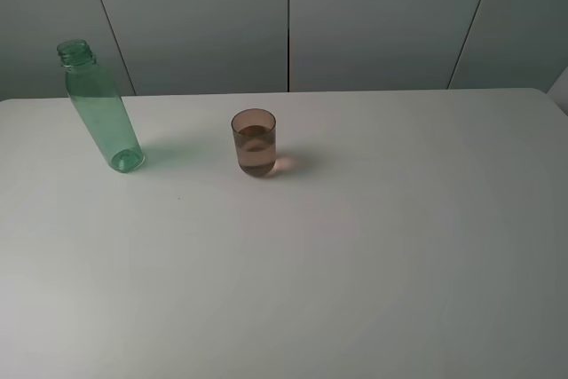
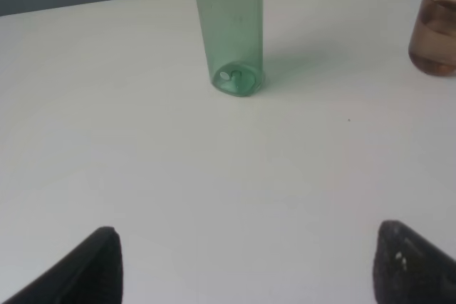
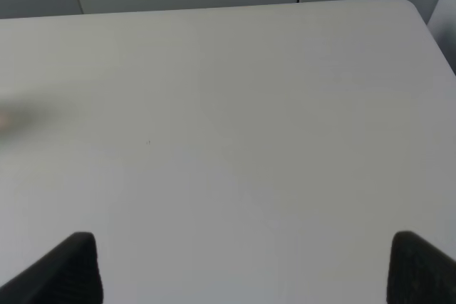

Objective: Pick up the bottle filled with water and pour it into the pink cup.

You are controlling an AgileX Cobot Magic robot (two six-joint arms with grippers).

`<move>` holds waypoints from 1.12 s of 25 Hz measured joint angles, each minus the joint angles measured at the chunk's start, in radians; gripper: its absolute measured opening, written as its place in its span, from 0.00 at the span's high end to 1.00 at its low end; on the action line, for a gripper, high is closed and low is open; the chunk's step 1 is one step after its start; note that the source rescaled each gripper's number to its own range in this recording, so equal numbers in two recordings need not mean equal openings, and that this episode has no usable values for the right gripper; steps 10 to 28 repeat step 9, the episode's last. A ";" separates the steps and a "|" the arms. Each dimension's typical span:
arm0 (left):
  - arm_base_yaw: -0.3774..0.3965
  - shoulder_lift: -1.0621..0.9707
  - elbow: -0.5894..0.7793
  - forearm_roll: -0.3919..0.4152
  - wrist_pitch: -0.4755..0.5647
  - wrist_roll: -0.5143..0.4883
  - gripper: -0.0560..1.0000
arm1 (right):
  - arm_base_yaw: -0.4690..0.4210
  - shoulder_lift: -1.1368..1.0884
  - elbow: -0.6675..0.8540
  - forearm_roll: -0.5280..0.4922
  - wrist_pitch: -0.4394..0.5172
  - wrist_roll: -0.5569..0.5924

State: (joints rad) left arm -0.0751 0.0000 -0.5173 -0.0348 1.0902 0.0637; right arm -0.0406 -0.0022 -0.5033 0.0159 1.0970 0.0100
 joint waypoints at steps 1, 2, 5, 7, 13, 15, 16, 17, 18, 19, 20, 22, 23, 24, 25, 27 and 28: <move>0.000 0.000 0.000 0.000 0.000 0.000 0.47 | 0.000 0.000 0.000 0.000 0.000 0.000; -0.002 0.000 0.000 0.000 0.000 0.000 0.47 | 0.000 0.000 0.000 0.000 0.000 0.000; -0.002 0.000 0.000 0.000 0.000 0.000 0.47 | 0.000 0.000 0.000 0.000 0.000 0.000; -0.002 0.000 0.000 0.000 0.000 0.000 0.47 | 0.000 0.000 0.000 0.000 0.000 0.000; -0.002 0.000 0.000 0.000 0.000 0.000 0.47 | 0.000 0.000 0.000 0.000 0.000 0.000; -0.002 0.000 0.000 0.000 0.000 0.000 0.47 | 0.000 0.000 0.000 0.000 0.000 0.000; -0.002 0.000 0.000 0.000 0.000 0.000 0.47 | 0.000 0.000 0.000 0.000 0.000 0.000; -0.002 0.000 0.000 0.000 0.000 0.000 0.47 | 0.000 0.000 0.000 0.000 0.000 0.000; -0.002 0.000 0.000 0.000 0.000 0.000 0.47 | 0.000 0.000 0.000 0.000 0.000 0.000; -0.002 0.000 0.000 0.000 0.000 0.000 0.47 | 0.000 0.000 0.000 0.000 0.000 0.000; -0.002 0.000 0.000 0.000 0.000 0.000 0.47 | 0.000 0.000 0.000 0.000 0.000 0.000; -0.002 0.000 0.000 0.000 0.000 0.000 0.47 | 0.000 0.000 0.000 0.000 0.000 0.000; -0.002 0.000 0.000 0.000 0.000 0.000 0.47 | 0.000 0.000 0.000 0.000 0.000 0.000; -0.002 0.000 0.000 0.000 0.000 0.000 0.47 | 0.000 0.000 0.000 0.000 0.000 0.000; -0.002 0.000 0.000 0.000 0.000 0.000 0.47 | 0.000 0.000 0.000 0.000 0.000 0.000; -0.002 0.000 0.000 0.000 0.000 0.000 0.47 | 0.000 0.000 0.000 0.000 0.000 0.000; -0.002 0.000 0.000 0.000 0.000 0.000 0.47 | 0.000 0.000 0.000 0.000 0.000 0.000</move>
